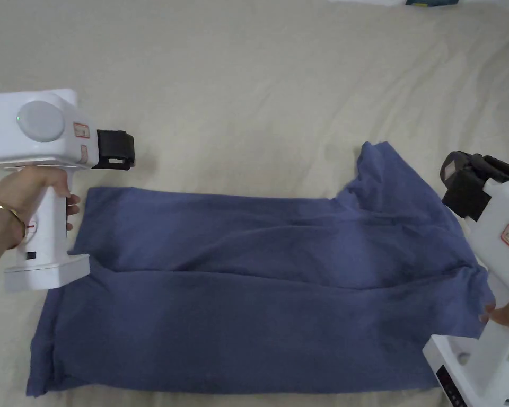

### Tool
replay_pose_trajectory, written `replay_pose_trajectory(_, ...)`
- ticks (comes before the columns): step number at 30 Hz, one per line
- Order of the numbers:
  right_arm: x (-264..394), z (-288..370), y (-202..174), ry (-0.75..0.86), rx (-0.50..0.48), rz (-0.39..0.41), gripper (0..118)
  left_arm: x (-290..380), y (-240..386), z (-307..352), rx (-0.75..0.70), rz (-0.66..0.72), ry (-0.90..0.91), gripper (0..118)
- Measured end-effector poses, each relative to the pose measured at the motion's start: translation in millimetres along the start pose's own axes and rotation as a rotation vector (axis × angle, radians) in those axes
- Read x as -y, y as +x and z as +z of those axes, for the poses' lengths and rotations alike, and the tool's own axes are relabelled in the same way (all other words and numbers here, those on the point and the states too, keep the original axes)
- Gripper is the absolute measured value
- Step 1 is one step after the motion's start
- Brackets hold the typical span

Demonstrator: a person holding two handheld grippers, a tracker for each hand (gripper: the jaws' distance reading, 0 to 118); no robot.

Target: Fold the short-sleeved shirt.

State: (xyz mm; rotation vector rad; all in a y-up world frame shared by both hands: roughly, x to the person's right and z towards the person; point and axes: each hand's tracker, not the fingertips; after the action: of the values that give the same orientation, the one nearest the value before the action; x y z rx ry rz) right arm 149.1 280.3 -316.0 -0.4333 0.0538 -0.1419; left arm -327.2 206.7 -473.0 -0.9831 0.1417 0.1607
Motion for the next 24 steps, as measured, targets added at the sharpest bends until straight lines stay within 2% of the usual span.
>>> replay_pose_trajectory(4, 9, -14, 6, -0.032, 0.021, 0.003, 3, 0, -11, -39, -0.081, 0.041, -0.182, 109)
replay_pose_trajectory(6, 13, -19, 10, -0.045, 0.029, 0.002, 3, 10, -8, -41, -0.091, 0.037, -0.207, 106)
replay_pose_trajectory(7, 14, -20, 11, -0.053, 0.031, 0.000, 3, 13, -6, -44, -0.090, 0.026, -0.187, 96)
replay_pose_trajectory(8, 15, -22, 12, -0.059, 0.034, -0.001, 3, 15, -5, -43, -0.088, 0.023, -0.186, 73)
replay_pose_trajectory(9, 16, -23, 13, -0.062, 0.038, 0.000, 3, 18, -3, -36, -0.084, 0.020, -0.185, 31)
replay_pose_trajectory(10, 17, -24, 14, -0.066, 0.041, 0.001, 3, 20, -1, -36, -0.083, 0.022, -0.189, 13)
replay_pose_trajectory(12, 17, -23, 13, -0.072, 0.044, -0.001, 3, 26, 2, -32, -0.051, 0.040, -0.192, 2)
replay_pose_trajectory(17, 11, -23, 19, -0.089, 0.052, 0.013, 3, 16, 0, -27, -0.012, -0.007, -0.135, 2)
replay_pose_trajectory(20, -6, -32, 31, -0.125, 0.048, 0.016, 3, 15, -3, 0, -0.017, 0.032, -0.003, 2)
replay_pose_trajectory(23, -33, -57, 45, -0.199, 0.061, 0.058, 3, 23, 5, 35, -0.003, 0.025, 0.098, 2)
replay_pose_trajectory(24, -42, -70, 52, -0.244, 0.058, 0.033, 3, 25, 6, 42, 0.003, 0.013, 0.107, 2)
